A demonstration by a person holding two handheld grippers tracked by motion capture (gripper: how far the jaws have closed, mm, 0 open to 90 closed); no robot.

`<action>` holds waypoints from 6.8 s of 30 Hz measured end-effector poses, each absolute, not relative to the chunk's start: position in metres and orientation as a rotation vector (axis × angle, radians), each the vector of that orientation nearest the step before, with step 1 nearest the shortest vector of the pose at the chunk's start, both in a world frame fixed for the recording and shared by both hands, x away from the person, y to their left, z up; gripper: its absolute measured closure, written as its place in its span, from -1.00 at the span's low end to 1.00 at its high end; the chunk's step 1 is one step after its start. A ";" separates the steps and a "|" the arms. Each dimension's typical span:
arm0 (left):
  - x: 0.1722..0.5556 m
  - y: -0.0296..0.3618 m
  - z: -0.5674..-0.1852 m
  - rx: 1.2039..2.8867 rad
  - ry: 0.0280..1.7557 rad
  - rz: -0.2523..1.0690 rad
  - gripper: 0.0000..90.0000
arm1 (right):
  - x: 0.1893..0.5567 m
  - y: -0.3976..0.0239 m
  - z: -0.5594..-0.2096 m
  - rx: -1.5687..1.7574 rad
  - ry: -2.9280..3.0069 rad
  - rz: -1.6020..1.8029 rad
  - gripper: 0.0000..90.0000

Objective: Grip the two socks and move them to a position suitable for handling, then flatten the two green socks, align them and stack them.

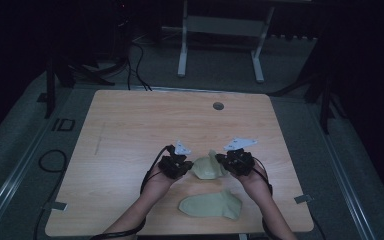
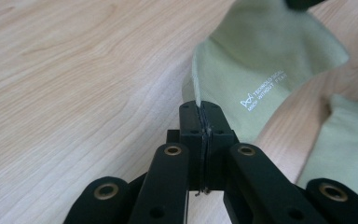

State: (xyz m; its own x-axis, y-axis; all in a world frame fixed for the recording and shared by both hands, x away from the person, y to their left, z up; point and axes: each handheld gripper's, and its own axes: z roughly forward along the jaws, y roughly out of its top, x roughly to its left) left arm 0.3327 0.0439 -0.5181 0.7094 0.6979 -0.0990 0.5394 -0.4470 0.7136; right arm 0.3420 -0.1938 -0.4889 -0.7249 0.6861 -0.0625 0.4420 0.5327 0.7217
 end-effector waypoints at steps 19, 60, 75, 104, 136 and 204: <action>0.351 0.050 -0.548 2.218 0.981 0.223 0.96 | 0.361 -0.225 -0.534 1.181 2.431 0.892 0.99; 0.335 0.042 -0.539 2.204 0.872 0.265 0.94 | 0.332 -0.230 -0.550 1.153 2.450 0.902 0.70; 0.327 0.042 -0.560 2.272 0.857 0.302 0.16 | 0.331 -0.238 -0.556 1.090 2.443 0.932 0.47; 0.271 0.066 -0.527 2.213 0.838 0.171 -0.11 | 0.288 -0.243 -0.521 1.033 2.520 0.998 0.17; 0.237 0.054 -0.560 2.289 0.846 0.165 0.85 | 0.236 -0.256 -0.553 1.041 2.532 0.869 0.85; 0.354 0.059 -0.541 2.308 0.988 0.096 0.94 | 0.340 -0.244 -0.540 1.175 2.487 0.801 0.85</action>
